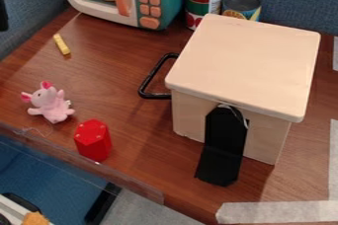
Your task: Open the drawer
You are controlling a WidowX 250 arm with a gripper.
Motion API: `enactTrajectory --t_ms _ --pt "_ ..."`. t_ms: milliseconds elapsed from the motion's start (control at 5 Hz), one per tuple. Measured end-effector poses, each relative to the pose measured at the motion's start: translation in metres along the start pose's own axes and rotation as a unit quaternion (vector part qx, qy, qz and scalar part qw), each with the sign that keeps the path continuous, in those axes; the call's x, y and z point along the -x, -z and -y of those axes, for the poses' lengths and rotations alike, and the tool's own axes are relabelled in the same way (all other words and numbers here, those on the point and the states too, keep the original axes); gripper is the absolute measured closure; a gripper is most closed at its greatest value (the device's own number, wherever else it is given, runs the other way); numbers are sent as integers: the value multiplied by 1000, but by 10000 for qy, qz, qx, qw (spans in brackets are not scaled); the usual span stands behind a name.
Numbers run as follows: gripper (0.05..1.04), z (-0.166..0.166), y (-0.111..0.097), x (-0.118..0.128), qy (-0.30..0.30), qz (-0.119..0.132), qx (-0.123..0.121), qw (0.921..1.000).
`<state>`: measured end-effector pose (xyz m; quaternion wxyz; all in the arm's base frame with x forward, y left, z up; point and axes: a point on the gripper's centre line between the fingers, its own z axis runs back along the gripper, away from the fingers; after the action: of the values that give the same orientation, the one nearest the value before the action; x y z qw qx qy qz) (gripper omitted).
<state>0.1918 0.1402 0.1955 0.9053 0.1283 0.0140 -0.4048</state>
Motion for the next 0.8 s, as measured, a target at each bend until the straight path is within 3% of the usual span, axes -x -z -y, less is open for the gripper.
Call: enactTrajectory --t_ms 200,400,600,800 --pt "85 2 4 -2 -49 27 92 9999" --pt "85 1 11 -9 -503 225 105 9984" --pt "85 1 19 -22 -1190 464 346 9912" --pt "85 -2 35 -41 -1870 453 768 9783"
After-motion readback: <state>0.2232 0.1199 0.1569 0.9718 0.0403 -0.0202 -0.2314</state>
